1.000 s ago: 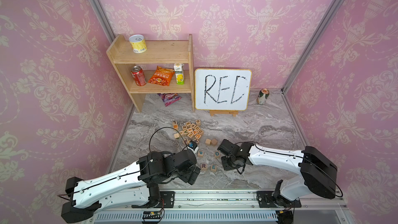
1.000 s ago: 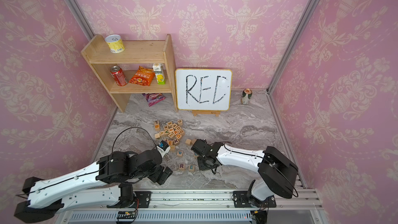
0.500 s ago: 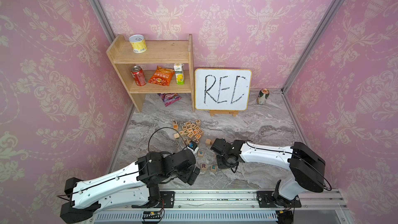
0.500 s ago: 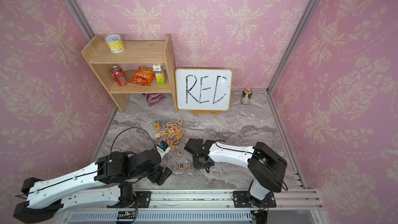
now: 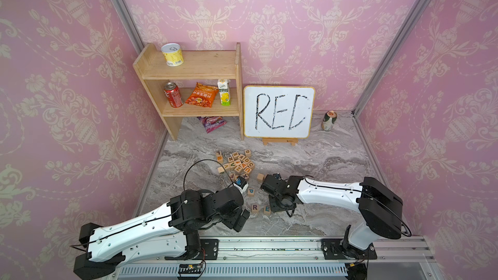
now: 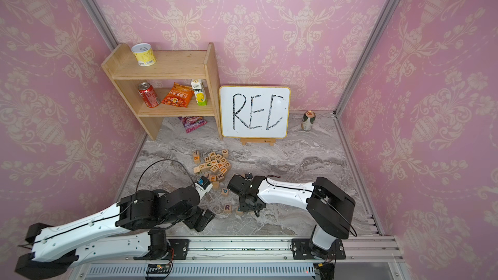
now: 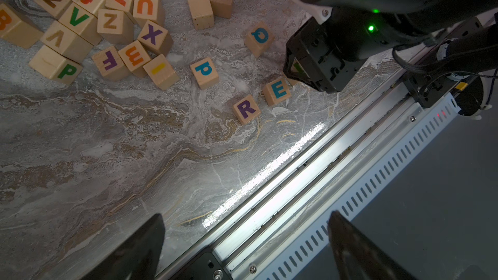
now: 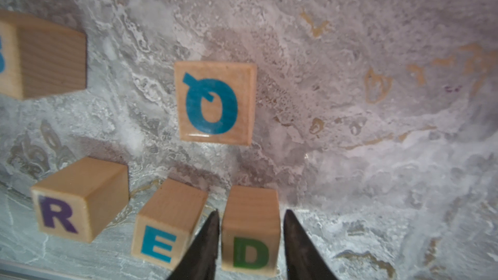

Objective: Assemble the uppercase word "red" with letter blocks
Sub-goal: Move the letter block to the center of the board, then reset both arms

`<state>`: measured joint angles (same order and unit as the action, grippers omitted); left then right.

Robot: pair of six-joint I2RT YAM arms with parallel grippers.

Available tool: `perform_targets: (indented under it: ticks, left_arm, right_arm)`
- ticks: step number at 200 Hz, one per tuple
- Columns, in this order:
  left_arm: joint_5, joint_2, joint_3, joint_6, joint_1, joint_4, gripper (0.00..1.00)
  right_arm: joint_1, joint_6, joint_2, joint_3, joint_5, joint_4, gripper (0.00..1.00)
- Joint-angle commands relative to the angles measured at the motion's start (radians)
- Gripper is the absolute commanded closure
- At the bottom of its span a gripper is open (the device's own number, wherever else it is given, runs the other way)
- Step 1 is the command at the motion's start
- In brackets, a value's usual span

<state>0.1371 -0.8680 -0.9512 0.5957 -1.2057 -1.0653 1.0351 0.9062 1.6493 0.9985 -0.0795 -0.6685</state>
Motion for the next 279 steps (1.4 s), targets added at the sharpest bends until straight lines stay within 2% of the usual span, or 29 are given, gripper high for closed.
perform_targets:
  ticks: [1, 26, 50, 157, 189, 209, 226, 255, 279]
  left_arm:
    - [-0.011, 0.009, -0.017, -0.019, 0.009, -0.025, 0.05]
    - [-0.012, 0.011, -0.013, -0.015, 0.008, -0.020, 0.05]
    - [-0.010, 0.014, -0.011, -0.011, 0.009, -0.017, 0.05]
    - [0.014, -0.009, -0.022, 0.001, 0.009, -0.003, 0.04]
    - [0.067, -0.017, -0.034, 0.006, 0.026, 0.012, 0.03]
    - [0.090, -0.024, -0.043, -0.003, 0.071, 0.031, 0.01]
    - [0.086, -0.025, -0.046, -0.023, 0.138, 0.059, 0.01]
    - [0.055, -0.029, -0.040, -0.062, 0.259, 0.125, 0.01]
    - [0.080, -0.052, -0.034, -0.102, 0.333, 0.167, 0.01]
  right_arm:
    - [0.013, 0.010, 0.015, 0.026, -0.020, -0.042, 0.46]
    - [0.017, 0.007, 0.017, 0.035, -0.020, -0.044, 0.36]
    - [0.016, 0.003, 0.024, 0.042, -0.023, -0.046, 0.32]
    - [0.016, -0.025, -0.018, 0.073, -0.051, -0.104, 0.31]
    - [0.013, -0.081, -0.081, 0.091, -0.018, -0.125, 0.25]
    - [0.002, -0.119, -0.126, 0.101, 0.008, -0.144, 0.17]
    - [-0.014, -0.147, -0.165, 0.111, 0.027, -0.167, 0.01]
    - [-0.072, -0.202, -0.237, 0.123, 0.067, -0.197, 0.00]
    - [-0.143, -0.270, -0.299, 0.130, 0.081, -0.224, 0.00]
